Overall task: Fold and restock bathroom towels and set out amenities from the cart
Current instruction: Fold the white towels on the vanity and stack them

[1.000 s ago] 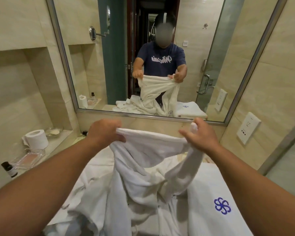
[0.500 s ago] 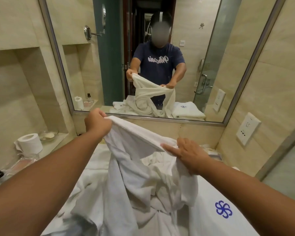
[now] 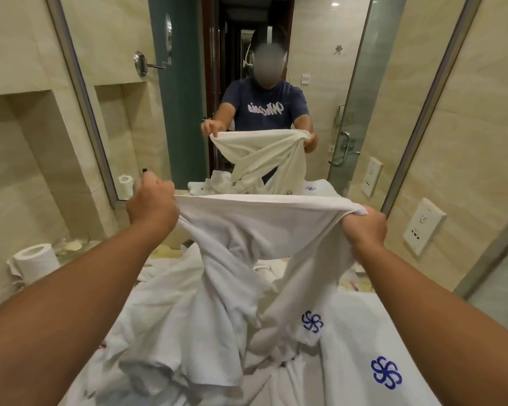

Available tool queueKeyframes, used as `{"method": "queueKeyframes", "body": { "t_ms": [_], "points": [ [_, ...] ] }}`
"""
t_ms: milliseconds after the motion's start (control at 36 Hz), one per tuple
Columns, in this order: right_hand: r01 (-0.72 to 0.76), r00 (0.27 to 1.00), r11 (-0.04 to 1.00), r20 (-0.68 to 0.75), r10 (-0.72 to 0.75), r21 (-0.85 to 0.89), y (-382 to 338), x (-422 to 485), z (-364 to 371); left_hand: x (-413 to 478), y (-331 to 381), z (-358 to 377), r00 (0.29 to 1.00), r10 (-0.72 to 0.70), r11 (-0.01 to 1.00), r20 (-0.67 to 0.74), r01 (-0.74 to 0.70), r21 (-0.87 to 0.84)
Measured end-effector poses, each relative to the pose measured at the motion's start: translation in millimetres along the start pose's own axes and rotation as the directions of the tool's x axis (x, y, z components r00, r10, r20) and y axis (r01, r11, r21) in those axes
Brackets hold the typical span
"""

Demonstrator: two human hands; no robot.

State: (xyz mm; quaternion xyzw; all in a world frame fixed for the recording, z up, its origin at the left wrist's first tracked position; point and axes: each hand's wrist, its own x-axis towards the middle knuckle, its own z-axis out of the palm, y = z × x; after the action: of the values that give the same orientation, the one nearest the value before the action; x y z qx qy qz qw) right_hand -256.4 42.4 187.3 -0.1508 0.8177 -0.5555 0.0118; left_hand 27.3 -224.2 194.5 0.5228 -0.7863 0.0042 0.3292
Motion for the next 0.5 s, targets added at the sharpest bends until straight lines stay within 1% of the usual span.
{"method": "queueKeyframes", "body": {
  "t_ms": [56, 83, 111, 139, 194, 222, 250, 278, 306, 333, 361, 389, 417, 444, 472, 500],
  "points": [
    [-0.086, 0.996, 0.993, -0.009, 0.087, 0.085, -4.0, 1.4, 2.4, 3.9, 9.1, -1.2, 0.997, -0.060, 0.997, 0.041, 0.062, -0.050],
    [-0.133, 0.990, 0.979, -0.013, 0.137, 0.157, -5.4, 1.9, 3.4, 4.3, 15.8, -3.9, 0.993, -0.110, 0.987, 0.045, 0.115, -0.115],
    [-0.182, 0.982, 0.953, -0.010, 0.190, 0.241, -8.9, 0.9, 4.0, 5.0, 23.7, -7.5, 0.984, -0.176, 0.959, 0.027, 0.178, -0.220],
    [-0.230, 0.970, 0.917, 0.005, 0.242, 0.326, -13.7, 1.1, 5.0, 5.2, 33.8, -13.8, 0.968, -0.249, 0.910, 0.005, 0.236, -0.341],
    [-0.304, 0.945, 0.811, 0.050, 0.323, 0.499, -28.9, -0.2, 5.7, 10.7, 54.6, -27.6, 0.915, -0.399, 0.754, -0.053, 0.295, -0.587],
    [-0.344, 0.928, 0.751, 0.085, 0.362, 0.564, -37.4, 0.9, 6.0, 14.4, 63.0, -36.0, 0.891, -0.446, 0.681, -0.085, 0.276, -0.678],
    [-0.390, 0.908, 0.690, 0.132, 0.397, 0.610, -45.1, 2.8, 5.3, 18.0, 70.1, -43.1, 0.885, -0.453, 0.634, -0.110, 0.233, -0.737],
    [-0.430, 0.888, 0.634, 0.176, 0.425, 0.642, -48.6, 7.4, 5.3, 19.4, 75.6, -48.8, 0.903, -0.404, 0.623, -0.144, 0.156, -0.767],
    [-0.462, 0.871, 0.592, 0.216, 0.441, 0.660, -48.1, 13.8, 5.5, 18.3, 78.5, -52.2, 0.937, -0.295, 0.643, -0.189, 0.048, -0.765],
    [-0.479, 0.864, 0.564, 0.248, 0.438, 0.673, -46.1, 18.3, 5.3, 14.4, 77.9, -53.8, 0.963, -0.137, 0.694, -0.231, -0.074, -0.716],
    [-0.487, 0.862, 0.544, 0.275, 0.426, 0.683, -41.8, 22.5, 5.1, 10.2, 74.3, -52.5, 0.971, 0.038, 0.759, -0.234, -0.180, -0.625],
    [-0.495, 0.859, 0.538, 0.294, 0.418, 0.682, -37.3, 24.4, 4.6, 6.7, 68.2, -49.2, 0.961, 0.206, 0.815, -0.186, -0.274, -0.510],
    [-0.508, 0.853, 0.538, 0.304, 0.425, 0.673, -32.2, 25.9, 4.5, 2.8, 61.0, -44.2, 0.937, 0.337, 0.852, -0.092, -0.345, -0.394],
    [-0.521, 0.846, 0.540, 0.315, 0.431, 0.661, -28.1, 25.2, 3.6, -1.4, 54.4, -38.5, 0.908, 0.418, 0.873, 0.012, -0.398, -0.282],
    [-0.542, 0.834, 0.538, 0.335, 0.438, 0.646, -23.1, 24.7, 3.0, -5.6, 47.5, -31.0, 0.886, 0.451, 0.884, 0.106, -0.427, -0.190],
    [-0.563, 0.822, 0.532, 0.360, 0.442, 0.632, -18.9, 23.9, 3.5, -9.7, 40.2, -22.0, 0.875, 0.450, 0.893, 0.177, -0.436, -0.113]
  ]
}}
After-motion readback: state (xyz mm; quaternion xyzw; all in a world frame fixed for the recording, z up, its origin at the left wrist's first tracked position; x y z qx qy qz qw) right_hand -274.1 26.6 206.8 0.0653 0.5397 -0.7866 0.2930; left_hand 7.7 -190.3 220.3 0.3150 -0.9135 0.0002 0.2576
